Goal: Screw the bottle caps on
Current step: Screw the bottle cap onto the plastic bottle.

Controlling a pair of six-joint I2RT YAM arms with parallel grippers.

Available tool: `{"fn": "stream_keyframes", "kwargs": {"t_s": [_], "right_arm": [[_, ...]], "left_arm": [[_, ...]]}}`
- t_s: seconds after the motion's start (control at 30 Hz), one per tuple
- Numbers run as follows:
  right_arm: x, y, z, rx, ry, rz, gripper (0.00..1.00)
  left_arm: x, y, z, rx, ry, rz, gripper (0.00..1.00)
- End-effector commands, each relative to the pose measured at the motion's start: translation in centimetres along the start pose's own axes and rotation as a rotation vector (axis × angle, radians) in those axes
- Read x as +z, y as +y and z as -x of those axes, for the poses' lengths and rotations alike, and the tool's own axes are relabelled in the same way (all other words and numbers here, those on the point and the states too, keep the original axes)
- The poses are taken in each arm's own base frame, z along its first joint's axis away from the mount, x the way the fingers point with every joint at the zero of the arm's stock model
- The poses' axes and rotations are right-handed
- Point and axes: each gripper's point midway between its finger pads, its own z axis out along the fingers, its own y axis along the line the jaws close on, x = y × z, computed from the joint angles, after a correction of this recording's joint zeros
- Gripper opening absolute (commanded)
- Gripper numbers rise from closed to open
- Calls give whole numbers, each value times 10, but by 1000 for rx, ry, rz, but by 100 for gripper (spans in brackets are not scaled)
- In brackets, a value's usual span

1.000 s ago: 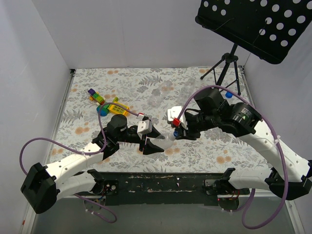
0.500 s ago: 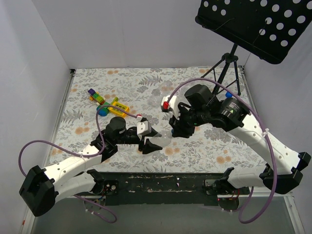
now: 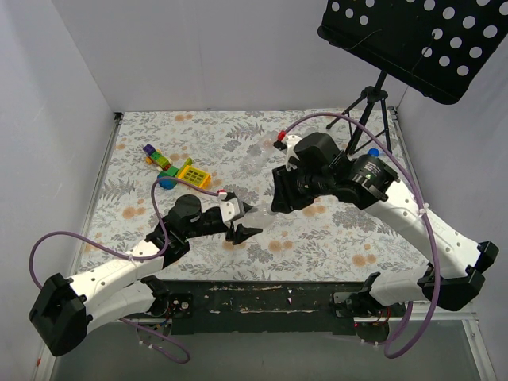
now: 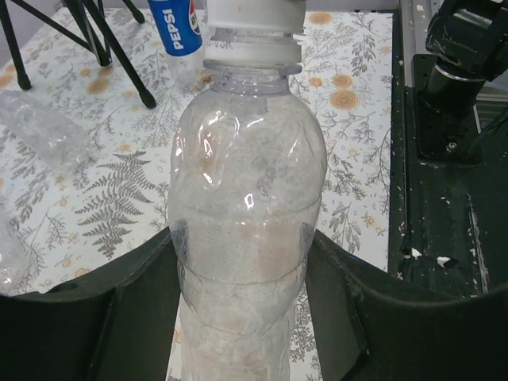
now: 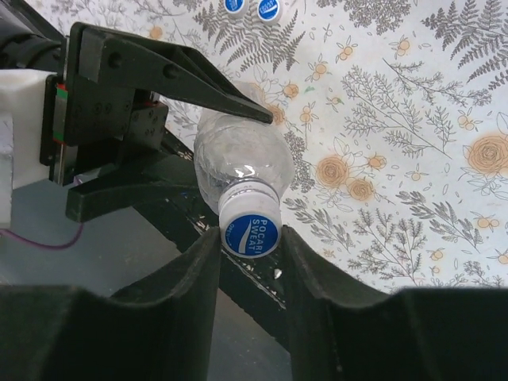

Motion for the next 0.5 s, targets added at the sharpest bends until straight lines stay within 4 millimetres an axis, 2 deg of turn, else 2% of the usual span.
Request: {"fn": "stream_keyframes", "kwargs": {"t_s": [0.0,0.07,0.17,0.27,0.47], "right_arm": [[-32,22,36,15,-142,58,55],[-47,22,44,-75,-177,56,64],[-61,19,47,-223,-202,53,72],[-69,16,41,-392,-208,66,72],[-70,25,6,-804,-174,249,71]], "left_arm": [[-2,10,45,90,-131,51,19],[-2,9,46,74,-132,45,19],[-1,5,47,57,-132,25,20],[1,-1,47,36,-126,-15,20],[4,-26,50,-25,-124,-175,19]]}}
